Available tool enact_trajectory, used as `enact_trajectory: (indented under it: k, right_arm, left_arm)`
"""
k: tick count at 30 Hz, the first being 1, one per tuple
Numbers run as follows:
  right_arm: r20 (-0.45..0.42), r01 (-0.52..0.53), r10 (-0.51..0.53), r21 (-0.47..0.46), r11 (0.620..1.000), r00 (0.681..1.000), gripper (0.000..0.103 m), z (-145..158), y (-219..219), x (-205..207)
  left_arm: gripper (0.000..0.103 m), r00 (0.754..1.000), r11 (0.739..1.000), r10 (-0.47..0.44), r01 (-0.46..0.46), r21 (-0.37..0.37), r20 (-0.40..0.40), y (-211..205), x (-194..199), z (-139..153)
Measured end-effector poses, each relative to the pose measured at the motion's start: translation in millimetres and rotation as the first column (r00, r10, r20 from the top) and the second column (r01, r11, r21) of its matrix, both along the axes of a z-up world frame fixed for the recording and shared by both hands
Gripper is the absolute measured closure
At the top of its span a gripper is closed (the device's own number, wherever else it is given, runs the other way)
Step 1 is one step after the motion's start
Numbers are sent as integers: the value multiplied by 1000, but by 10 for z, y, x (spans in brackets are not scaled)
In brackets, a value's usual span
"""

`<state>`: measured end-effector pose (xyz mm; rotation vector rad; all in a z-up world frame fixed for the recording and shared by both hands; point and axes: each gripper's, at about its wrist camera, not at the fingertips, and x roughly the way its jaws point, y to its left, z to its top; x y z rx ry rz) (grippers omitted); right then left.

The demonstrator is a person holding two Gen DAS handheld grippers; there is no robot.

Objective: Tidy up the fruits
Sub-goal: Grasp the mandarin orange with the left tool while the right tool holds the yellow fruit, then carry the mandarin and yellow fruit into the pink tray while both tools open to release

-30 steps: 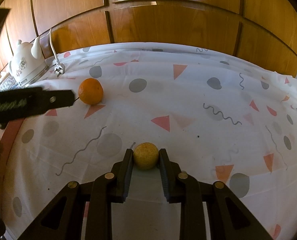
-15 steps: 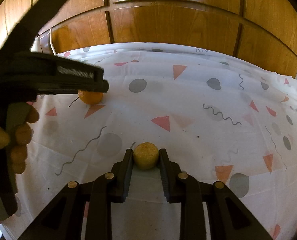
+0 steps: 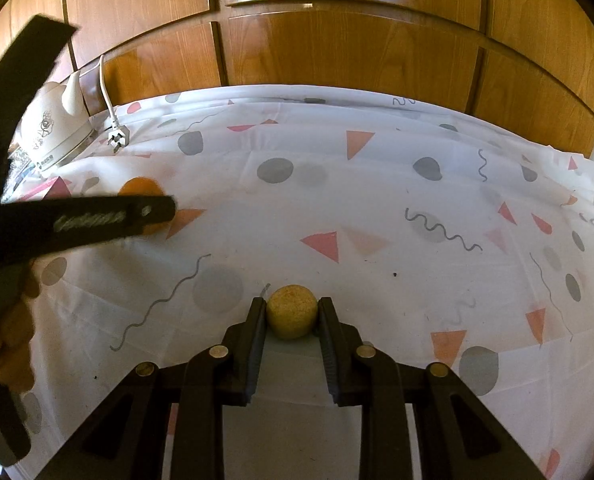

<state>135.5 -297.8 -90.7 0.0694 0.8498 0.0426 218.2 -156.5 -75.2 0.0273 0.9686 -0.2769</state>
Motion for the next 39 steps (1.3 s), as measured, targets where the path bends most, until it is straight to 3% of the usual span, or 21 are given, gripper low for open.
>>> enact_trajectory:
  k: [17,31,39]
  right_arm:
    - [-1,-1,1,-12,1000,1000,77,6,14,3]
    - [-14,-13,13,-24,1000,1000,77,26,31,-25]
    - [-23,-2,2,2,1000,1000,78,56,-50,-285]
  left_arm:
    - [70,997,998,63,-62,-16,41,294,-788,-19]
    - [67,995,999,53,-53,1,84,319,-951,-71]
    - [67,995,999,51,-51,-1,90,327,-946,-79]
